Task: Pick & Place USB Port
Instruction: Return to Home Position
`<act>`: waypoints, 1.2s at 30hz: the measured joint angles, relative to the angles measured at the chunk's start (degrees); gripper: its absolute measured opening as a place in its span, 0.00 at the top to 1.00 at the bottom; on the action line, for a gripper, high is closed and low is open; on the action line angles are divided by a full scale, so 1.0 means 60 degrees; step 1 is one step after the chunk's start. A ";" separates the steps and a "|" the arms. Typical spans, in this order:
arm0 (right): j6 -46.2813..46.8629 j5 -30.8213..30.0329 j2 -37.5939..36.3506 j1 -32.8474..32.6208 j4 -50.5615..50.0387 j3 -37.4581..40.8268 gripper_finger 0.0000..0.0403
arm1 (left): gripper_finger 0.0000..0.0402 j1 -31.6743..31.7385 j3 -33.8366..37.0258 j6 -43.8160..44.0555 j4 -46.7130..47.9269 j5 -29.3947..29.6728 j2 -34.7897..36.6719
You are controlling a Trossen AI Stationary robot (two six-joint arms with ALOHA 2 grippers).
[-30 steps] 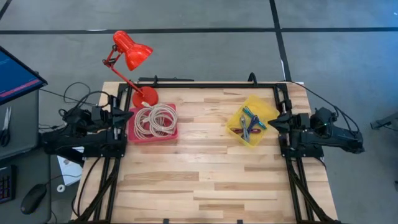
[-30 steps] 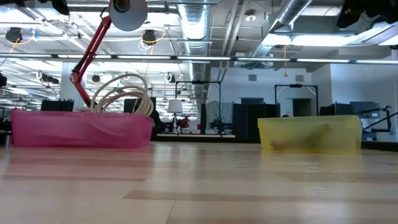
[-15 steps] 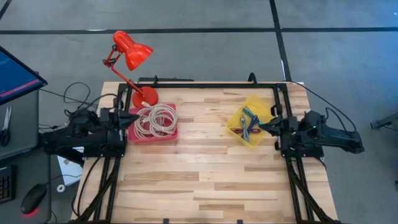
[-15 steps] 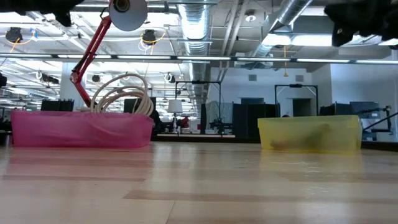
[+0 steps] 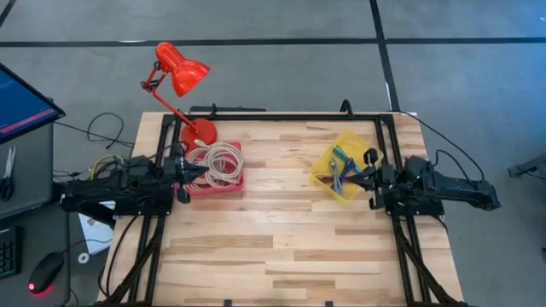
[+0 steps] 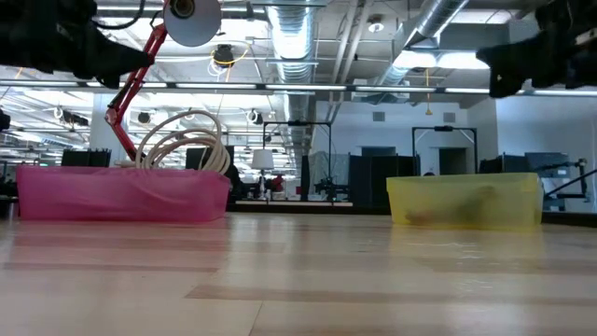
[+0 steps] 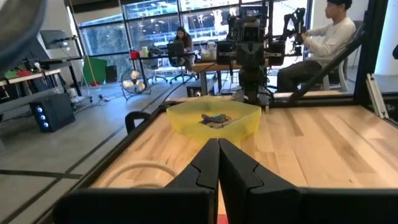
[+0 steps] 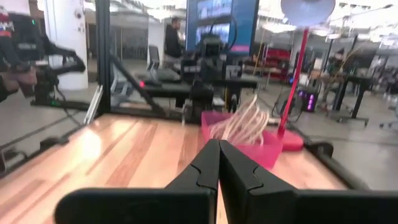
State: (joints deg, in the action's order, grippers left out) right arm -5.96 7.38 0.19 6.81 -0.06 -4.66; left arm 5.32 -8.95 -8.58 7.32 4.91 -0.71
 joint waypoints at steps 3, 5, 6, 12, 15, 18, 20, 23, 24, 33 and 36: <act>0.0085 0.0001 0.0001 0.0000 -0.0272 0.0194 1.00 | 0.99 0.0000 0.0191 -0.0009 -0.0051 0.0000 0.0000; 0.0244 0.0003 0.0000 0.0000 -0.0272 0.0358 1.00 | 0.99 0.0000 0.0284 -0.0015 -0.0054 0.0000 0.0000; 0.0305 0.0001 0.0000 0.0000 -0.0273 0.0452 1.00 | 0.99 0.0000 0.0346 -0.0017 -0.0094 0.0000 0.0001; 0.0136 0.0001 -0.0005 -0.0007 -0.0115 0.0527 1.00 | 0.99 0.0000 0.0667 -0.0015 -0.0182 -0.0069 0.0000; -0.0004 0.0003 0.0000 -0.0007 -0.0134 0.0524 1.00 | 0.99 0.0000 0.0771 -0.0021 -0.0193 -0.0231 0.0000; -0.0004 0.0004 0.0023 -0.0007 -0.0137 0.0526 1.00 | 0.99 0.0000 0.0909 -0.0020 -0.0228 -0.0351 0.0004; -0.0004 0.0004 0.0021 -0.0007 -0.0137 0.0525 1.00 | 0.99 0.0000 0.1052 -0.0010 -0.0383 -0.0474 -0.0007; -0.0004 0.0004 0.0022 -0.0007 -0.0141 0.0523 1.00 | 0.99 0.0000 0.1189 -0.0022 -0.0751 -0.0798 -0.0022; -0.0004 0.0004 0.0022 -0.0007 -0.0141 0.0527 1.00 | 0.99 0.0000 0.1205 -0.0022 -0.0790 -0.0841 -0.0025; 0.0575 0.0004 0.0022 -0.0007 -0.0156 0.0524 1.00 | 0.99 0.0000 0.1235 -0.0018 -0.0869 -0.0834 -0.0029; 0.0576 0.0004 0.0025 -0.0007 -0.0157 0.0525 1.00 | 0.99 0.0000 0.1235 -0.0015 -0.0873 -0.0834 -0.0033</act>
State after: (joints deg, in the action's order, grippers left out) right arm -2.50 7.40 0.34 6.76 -1.01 -1.51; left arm 5.32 -1.54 -8.67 2.08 -0.10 -0.91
